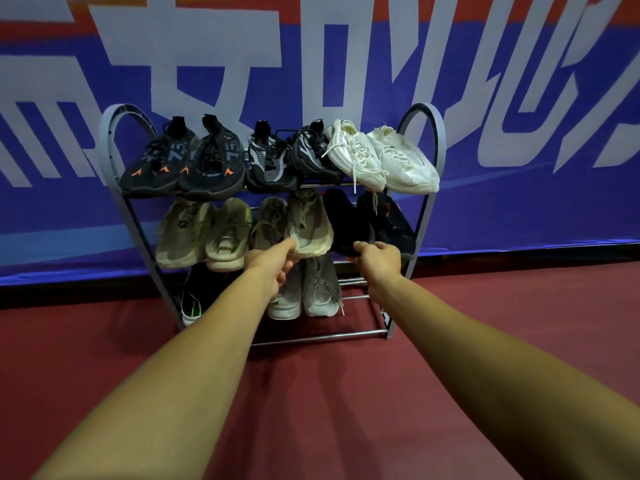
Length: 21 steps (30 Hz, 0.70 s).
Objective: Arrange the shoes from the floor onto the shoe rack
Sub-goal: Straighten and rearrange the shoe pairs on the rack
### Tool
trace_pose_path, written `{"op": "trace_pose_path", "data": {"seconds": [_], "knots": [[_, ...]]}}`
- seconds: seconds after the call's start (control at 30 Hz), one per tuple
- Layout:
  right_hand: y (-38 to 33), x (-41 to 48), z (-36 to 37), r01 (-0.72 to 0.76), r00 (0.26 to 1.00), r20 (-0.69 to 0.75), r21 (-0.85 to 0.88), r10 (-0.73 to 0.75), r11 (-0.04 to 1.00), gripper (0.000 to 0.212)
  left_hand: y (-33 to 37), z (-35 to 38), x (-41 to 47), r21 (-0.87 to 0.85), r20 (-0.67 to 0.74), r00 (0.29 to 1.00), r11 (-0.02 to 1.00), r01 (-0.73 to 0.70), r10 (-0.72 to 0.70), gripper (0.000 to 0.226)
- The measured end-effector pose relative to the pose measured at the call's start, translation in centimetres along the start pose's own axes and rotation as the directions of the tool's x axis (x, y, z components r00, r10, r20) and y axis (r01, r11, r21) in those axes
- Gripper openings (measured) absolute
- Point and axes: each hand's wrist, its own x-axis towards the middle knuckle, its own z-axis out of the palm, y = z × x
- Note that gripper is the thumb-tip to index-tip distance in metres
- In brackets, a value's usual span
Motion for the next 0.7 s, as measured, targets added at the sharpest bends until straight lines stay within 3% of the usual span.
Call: {"op": "trace_pose_path", "data": {"seconds": [0.17, 0.37, 0.7], "knots": [[-0.1, -1.0, -0.2, 0.026, 0.997, -0.075, 0.000, -0.026, 1.000, 0.015, 0.0, 0.5, -0.4, -0.060, -0.034, 0.999, 0.998, 0.019, -0.021, 0.016], [-1.0, -1.5, -1.2, 0.100, 0.978, -0.171, -0.094, -0.115, 0.991, 0.017, 0.1, 0.7, -0.7, -0.148, -0.053, 0.998, 0.988, 0.034, -0.043, 0.014], [-1.0, -1.7, -1.4, 0.074, 0.963, -0.252, -0.083, -0.093, 0.994, 0.013, 0.1, 1.8, -1.2, -0.204, -0.153, 0.988, 0.978, -0.046, 0.015, 0.017]]}}
